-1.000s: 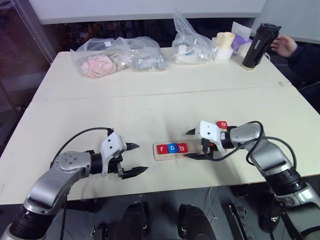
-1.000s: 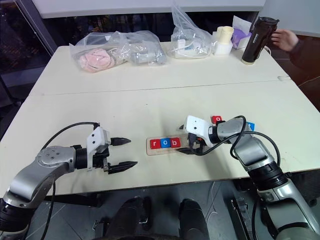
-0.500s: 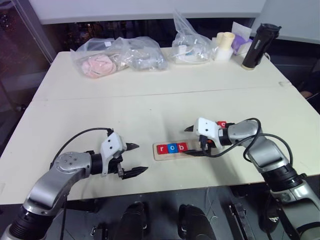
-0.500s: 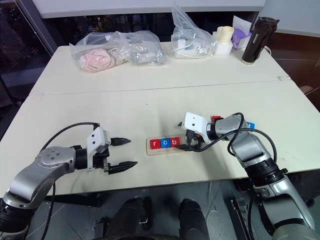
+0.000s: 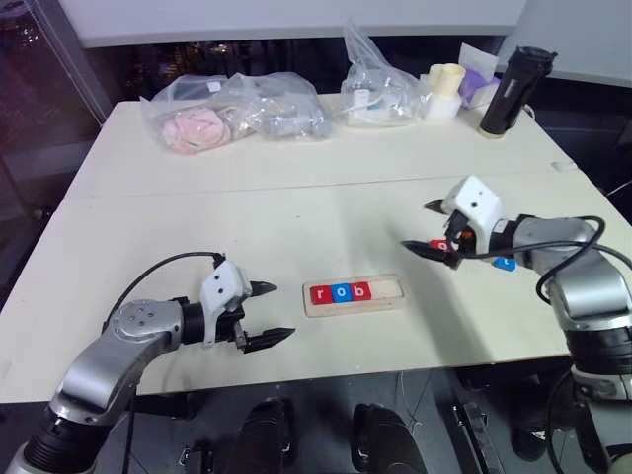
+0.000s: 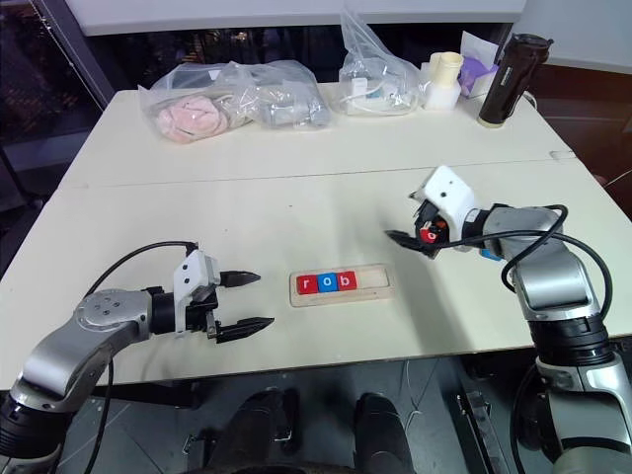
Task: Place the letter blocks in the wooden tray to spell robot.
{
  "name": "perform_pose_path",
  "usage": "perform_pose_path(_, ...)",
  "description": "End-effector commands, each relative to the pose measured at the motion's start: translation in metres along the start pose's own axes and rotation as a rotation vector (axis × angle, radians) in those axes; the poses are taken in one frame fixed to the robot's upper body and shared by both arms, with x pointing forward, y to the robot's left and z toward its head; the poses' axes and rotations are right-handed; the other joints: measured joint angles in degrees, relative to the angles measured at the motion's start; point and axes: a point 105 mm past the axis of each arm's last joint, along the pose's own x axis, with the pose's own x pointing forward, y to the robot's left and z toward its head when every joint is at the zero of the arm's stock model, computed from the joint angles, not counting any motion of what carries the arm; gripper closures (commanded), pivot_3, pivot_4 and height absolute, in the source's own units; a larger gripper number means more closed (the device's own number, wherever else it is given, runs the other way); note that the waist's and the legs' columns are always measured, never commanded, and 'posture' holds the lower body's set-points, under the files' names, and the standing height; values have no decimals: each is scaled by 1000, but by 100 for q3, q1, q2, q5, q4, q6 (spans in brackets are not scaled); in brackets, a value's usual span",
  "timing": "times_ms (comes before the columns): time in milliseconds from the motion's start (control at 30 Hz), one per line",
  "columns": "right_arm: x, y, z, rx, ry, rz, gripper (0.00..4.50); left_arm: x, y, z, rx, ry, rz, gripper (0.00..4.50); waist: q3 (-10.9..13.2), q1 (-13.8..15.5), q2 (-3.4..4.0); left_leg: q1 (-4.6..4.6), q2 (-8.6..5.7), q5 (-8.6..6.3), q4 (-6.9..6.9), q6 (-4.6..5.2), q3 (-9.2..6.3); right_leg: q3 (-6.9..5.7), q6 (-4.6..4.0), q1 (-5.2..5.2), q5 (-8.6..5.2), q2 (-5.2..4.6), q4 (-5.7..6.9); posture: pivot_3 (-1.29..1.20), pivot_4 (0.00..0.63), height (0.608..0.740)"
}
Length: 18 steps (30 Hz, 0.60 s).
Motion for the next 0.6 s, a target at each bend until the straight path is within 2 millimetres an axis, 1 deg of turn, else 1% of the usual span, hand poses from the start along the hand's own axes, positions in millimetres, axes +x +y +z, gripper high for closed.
perform_pose_path(33, -2, -26, -10, 66, 47, -178, 39, 3, 0, 8, 40, -24, -17, 0, 0, -4, 0, 0, 0, 0, 0, 1, 0, 0, 0, 0, 0, 0, 0, 0, 150, 725)
perform_pose_path(100, 4, -30, -18, 184, 63, -243, 39, 5, 0, 9, 41, -26, -23, 0, 0, -10, 0, 0, 0, 1, 0, 2, 0, 0, -1, -1, 1, 1, 2, 0, 150, 725)
perform_pose_path(167, 9, -27, -21, 248, 80, -273, 39, 6, 0, 9, 43, -27, -27, 0, 0, -18, 1, -1, 0, 7, 0, 11, 0, 2, -2, -1, 1, 1, 4, 0, 150, 725)
perform_pose_path(267, 19, -23, -35, 352, 137, -351, 39, 6, 0, 9, 44, -26, -29, 0, 0, -25, 1, -6, 0, 9, -3, 16, 0, 2, -2, -6, 1, 2, 5, 0, 150, 725)
perform_pose_path(400, 23, -19, -45, 381, 186, -396, 39, 4, 0, 9, 46, -24, -28, 0, 0, 4, 2, -10, 0, 10, -2, 17, 0, 2, -2, -6, 1, 3, 5, 0, 150, 725)
perform_pose_path(600, 21, -15, -60, 410, 234, -417, 39, 2, 0, 8, 48, -18, -21, 0, 0, -12, 2, -16, -1, 10, 4, 17, 0, 2, -1, -8, 2, 3, 5, 0, 150, 725)
